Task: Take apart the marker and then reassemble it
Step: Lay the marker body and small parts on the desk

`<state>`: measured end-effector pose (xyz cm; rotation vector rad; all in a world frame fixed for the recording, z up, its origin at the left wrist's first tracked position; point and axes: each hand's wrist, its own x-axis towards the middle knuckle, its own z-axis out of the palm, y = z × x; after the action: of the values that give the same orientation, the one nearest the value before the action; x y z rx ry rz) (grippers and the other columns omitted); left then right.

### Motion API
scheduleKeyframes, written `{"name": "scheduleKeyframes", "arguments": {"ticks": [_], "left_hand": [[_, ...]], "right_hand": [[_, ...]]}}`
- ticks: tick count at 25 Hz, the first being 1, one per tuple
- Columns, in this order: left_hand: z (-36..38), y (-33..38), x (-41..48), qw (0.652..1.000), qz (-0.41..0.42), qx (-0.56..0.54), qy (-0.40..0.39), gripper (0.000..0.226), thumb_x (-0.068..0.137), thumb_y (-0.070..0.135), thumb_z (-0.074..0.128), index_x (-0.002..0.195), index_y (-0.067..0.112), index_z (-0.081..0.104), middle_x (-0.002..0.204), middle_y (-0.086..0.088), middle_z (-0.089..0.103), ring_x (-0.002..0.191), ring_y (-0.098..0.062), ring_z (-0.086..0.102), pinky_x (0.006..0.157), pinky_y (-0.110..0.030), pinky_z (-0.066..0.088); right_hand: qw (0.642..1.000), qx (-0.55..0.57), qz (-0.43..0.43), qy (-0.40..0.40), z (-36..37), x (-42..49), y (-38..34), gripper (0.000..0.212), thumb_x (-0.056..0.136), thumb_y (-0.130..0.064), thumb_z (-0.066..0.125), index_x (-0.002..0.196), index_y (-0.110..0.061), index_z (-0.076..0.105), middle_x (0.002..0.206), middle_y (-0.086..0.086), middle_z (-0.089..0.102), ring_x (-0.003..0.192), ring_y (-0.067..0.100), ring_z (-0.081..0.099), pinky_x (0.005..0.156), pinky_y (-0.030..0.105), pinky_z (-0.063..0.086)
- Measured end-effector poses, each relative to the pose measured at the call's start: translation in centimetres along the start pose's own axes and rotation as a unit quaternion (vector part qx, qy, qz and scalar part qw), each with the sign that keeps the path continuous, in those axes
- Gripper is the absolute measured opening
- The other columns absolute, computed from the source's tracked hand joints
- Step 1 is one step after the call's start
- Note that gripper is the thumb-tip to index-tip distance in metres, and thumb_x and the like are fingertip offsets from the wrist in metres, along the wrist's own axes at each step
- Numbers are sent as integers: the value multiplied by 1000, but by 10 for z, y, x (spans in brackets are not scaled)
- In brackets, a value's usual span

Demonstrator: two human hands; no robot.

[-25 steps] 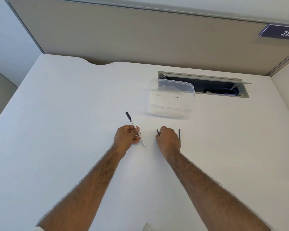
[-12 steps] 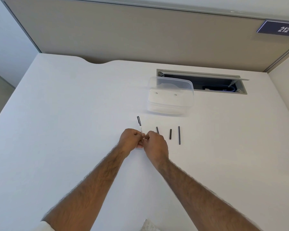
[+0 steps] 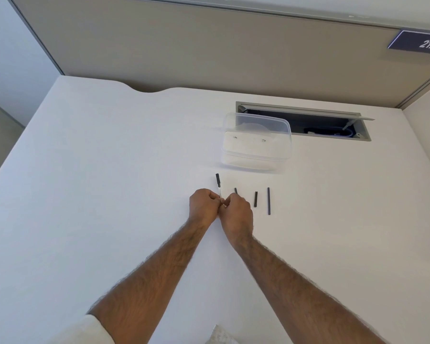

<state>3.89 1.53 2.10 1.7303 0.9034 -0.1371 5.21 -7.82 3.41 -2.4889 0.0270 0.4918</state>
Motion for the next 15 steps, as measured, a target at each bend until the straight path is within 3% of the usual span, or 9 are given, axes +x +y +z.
{"name": "scheduleKeyframes", "arguments": {"ticks": [5,9,13,15], "left_hand": [[6,5,-1,999,16,40,9,18,80,0,66,69,11,75,71,6,74,69,-9,70,55,-22,53],[4,6,-2,998,18,56,14,14,80,1,64,72,6,73,71,6,73,69,-11,70,55,-23,55],[1,6,-3,999,24,22,-5,9,84,4,63,77,4,69,75,-6,74,67,-23,73,60,-36,62],[-5,3,-4,997,37,72,7,13,91,14,61,80,8,66,79,-4,73,68,-24,70,59,-38,59]], "right_hand": [[1000,-19,4,11,-1,3,0,9,86,-14,54,92,-11,60,87,4,67,79,24,65,60,32,48],[1000,-12,-11,-4,-3,4,2,4,85,-16,57,86,-12,57,84,2,65,69,18,59,54,30,45],[997,-49,-49,33,-12,2,13,12,90,-22,60,97,-12,61,98,2,63,87,21,62,68,35,52],[992,-91,-57,66,-20,7,20,14,92,-21,56,100,-10,61,103,5,62,95,25,61,72,36,51]]}}
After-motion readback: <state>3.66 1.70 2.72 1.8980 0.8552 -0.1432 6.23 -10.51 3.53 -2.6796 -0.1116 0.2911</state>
